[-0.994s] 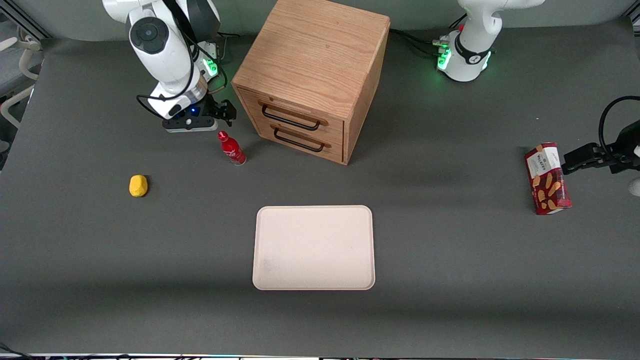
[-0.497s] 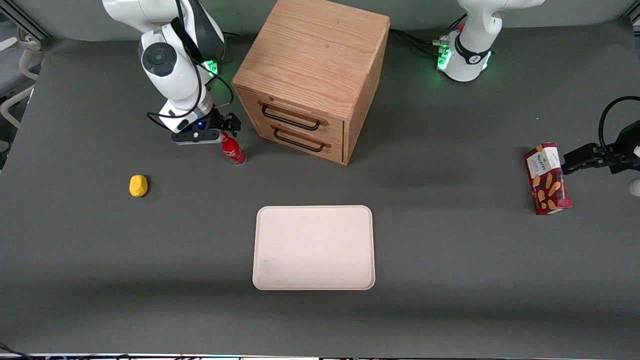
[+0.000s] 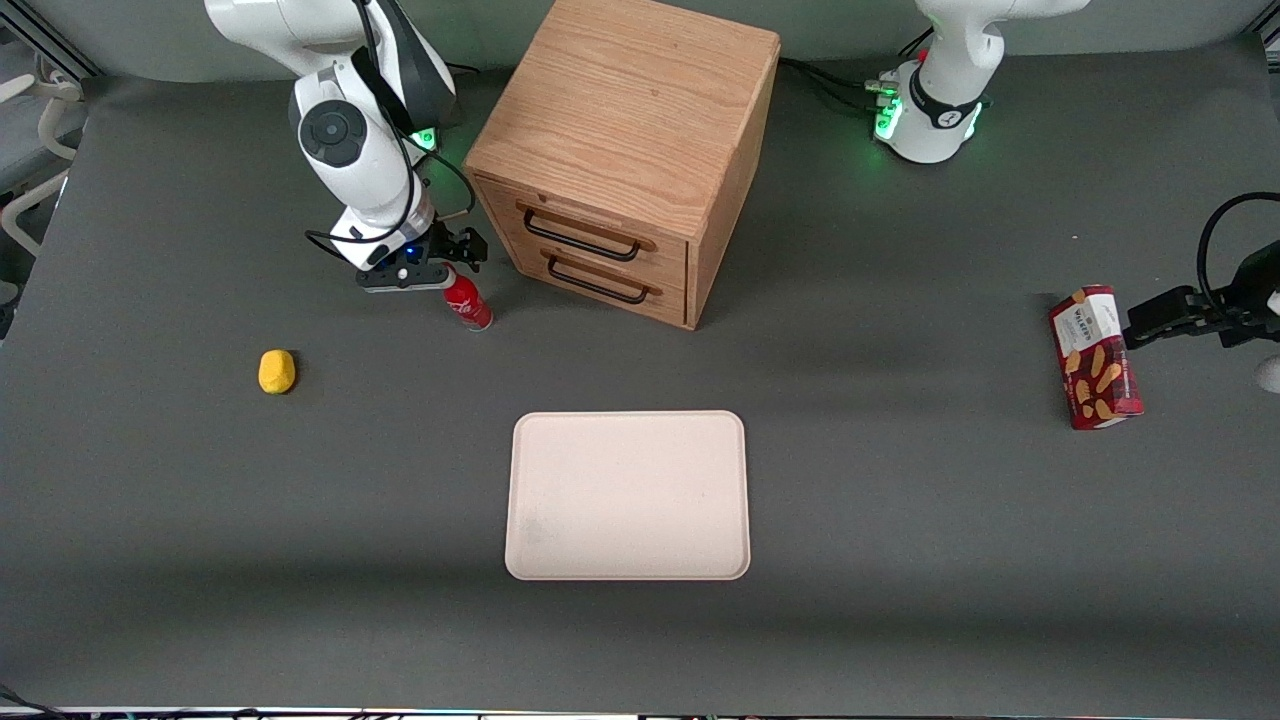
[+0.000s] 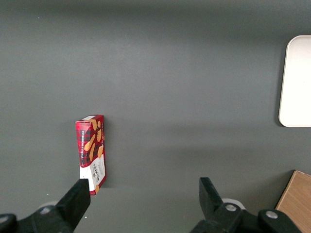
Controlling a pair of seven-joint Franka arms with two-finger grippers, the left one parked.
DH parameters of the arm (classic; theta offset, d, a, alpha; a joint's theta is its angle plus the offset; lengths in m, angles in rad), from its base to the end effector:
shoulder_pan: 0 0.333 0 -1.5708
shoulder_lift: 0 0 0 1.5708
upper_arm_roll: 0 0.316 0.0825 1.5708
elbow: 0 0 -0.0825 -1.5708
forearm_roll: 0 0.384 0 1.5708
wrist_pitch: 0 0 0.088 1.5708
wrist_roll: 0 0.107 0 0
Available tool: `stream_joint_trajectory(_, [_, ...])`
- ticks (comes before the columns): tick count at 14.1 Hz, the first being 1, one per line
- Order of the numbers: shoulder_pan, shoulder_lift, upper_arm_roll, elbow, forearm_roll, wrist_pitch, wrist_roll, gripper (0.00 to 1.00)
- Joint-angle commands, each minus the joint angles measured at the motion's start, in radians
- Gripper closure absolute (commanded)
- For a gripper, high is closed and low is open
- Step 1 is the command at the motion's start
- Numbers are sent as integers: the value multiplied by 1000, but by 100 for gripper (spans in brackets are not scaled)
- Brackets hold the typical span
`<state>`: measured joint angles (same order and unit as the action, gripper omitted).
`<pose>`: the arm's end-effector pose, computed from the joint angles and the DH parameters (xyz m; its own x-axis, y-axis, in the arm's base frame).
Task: Place coke bottle on tray
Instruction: 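Lower the open right gripper around the bottle and close on it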
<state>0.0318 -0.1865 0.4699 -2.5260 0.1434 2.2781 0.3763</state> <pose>0.3834 0.2105 0.3302 0.9968 0.0169 -0.0786 0.0180 -0.9998 0.0125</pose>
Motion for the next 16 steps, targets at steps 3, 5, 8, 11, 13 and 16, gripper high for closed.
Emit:
stream_joint_trajectory(3, [8, -5, 1, -10, 15, 20, 15, 20])
stream_joint_trajectory(5, [8, -5, 1, -10, 15, 23, 15, 30])
stream_joint_trajectory(8, [7, -5, 1, -8, 15, 31, 7, 31])
stream_joint_trajectory(11, [7, 2, 1, -10, 15, 43, 3, 31])
stream_joint_trajectory(13, [5, 9, 0, -10, 15, 54, 1, 33])
stream_joint_trajectory(16, [5, 12, 0, -10, 13, 54, -2, 52])
